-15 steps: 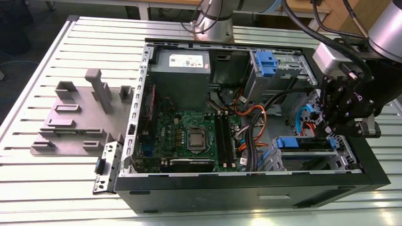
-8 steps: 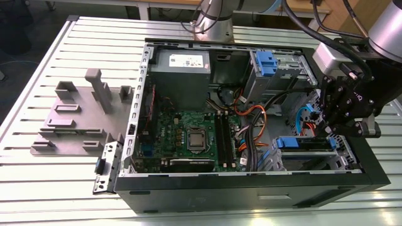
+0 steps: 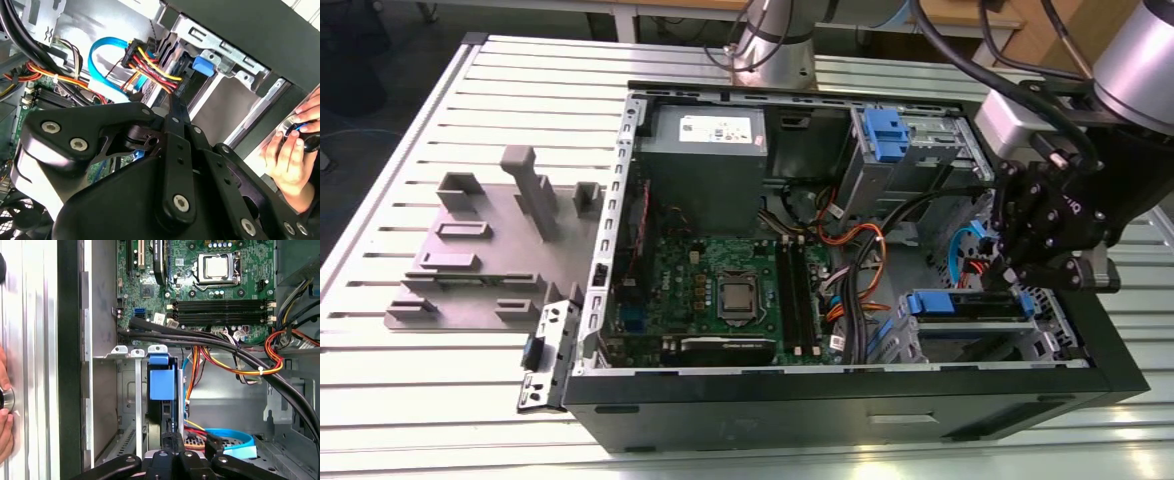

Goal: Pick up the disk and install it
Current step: 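Insert the second disk wire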

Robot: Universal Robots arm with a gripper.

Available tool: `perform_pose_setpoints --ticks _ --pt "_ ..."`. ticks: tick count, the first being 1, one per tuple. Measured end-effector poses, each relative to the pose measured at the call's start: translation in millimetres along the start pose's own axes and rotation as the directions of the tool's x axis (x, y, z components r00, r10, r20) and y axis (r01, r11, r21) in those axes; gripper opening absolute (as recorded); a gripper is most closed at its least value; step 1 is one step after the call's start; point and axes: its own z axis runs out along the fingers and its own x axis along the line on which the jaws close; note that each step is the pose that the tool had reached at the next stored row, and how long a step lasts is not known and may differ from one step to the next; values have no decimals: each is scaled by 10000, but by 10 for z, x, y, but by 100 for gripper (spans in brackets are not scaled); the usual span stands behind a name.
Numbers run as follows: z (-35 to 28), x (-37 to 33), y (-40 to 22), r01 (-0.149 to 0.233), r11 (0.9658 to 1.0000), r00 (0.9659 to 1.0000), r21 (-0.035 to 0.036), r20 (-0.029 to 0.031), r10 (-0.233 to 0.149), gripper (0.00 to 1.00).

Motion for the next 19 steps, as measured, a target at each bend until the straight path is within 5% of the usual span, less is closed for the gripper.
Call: perform_pose_setpoints --ticks 8,19 --pt "1 4 104 -1 10000 10000 0 0 1 11" --pt "-100 2 109 0 10000 10000 0 0 0 11"
